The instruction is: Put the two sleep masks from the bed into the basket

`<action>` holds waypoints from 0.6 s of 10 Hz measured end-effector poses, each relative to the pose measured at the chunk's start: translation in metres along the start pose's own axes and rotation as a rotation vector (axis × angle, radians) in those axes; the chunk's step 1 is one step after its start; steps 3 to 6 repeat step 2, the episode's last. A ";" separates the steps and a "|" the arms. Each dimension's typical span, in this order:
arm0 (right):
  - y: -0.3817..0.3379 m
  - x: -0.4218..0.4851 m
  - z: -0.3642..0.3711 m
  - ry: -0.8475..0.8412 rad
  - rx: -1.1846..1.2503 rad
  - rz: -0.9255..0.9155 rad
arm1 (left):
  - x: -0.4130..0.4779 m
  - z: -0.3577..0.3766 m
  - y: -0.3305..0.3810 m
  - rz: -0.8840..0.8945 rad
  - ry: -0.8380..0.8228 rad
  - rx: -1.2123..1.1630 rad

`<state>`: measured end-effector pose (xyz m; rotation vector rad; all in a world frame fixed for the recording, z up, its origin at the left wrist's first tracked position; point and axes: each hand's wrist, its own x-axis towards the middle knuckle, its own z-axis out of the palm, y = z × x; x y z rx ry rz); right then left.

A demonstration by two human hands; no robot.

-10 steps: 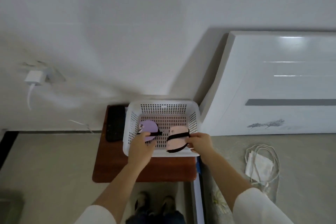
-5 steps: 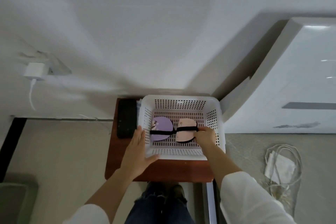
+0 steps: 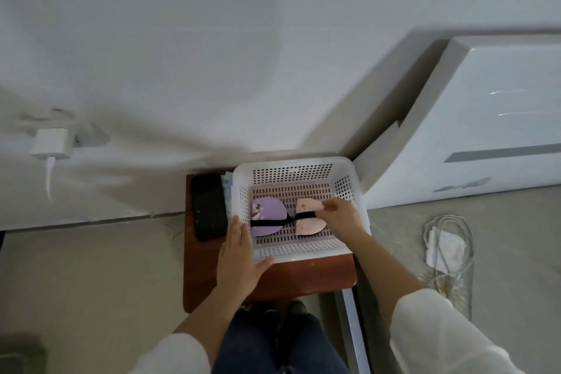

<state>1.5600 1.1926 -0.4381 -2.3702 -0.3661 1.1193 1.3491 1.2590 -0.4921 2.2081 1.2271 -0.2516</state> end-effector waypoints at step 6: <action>-0.036 -0.075 -0.052 0.098 0.068 -0.308 | -0.004 -0.002 0.001 0.009 -0.015 -0.030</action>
